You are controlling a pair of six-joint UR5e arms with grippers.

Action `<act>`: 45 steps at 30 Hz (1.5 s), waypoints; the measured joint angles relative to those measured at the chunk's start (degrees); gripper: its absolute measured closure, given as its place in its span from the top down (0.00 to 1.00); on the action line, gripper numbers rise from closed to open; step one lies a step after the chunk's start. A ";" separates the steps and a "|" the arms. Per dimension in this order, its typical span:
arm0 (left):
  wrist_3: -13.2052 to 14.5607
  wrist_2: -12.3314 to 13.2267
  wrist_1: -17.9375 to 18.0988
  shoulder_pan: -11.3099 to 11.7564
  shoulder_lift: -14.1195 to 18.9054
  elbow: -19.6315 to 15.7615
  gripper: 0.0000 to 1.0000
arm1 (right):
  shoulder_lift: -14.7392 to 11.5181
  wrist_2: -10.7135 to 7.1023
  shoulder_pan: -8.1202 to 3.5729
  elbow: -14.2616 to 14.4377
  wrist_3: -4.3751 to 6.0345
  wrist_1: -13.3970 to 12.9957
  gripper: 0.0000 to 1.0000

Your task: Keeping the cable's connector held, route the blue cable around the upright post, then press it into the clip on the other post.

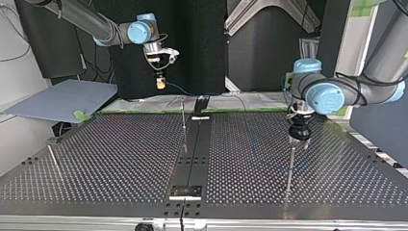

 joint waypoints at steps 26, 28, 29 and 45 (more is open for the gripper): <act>-12.52 1.67 1.09 1.58 0.10 -3.42 1.00 | -0.01 -0.10 -0.05 0.00 -0.01 0.09 0.00; -12.99 1.73 0.13 1.49 0.26 -3.61 1.00 | 0.00 -0.12 -0.05 0.00 0.00 0.10 0.00; -12.96 1.82 -0.26 1.46 0.36 -3.76 1.00 | 0.00 -0.12 -0.05 0.00 0.00 0.12 0.00; -10.97 5.05 -2.11 1.19 3.11 -7.73 1.00 | -0.01 -0.18 -0.05 0.00 -0.01 0.09 0.00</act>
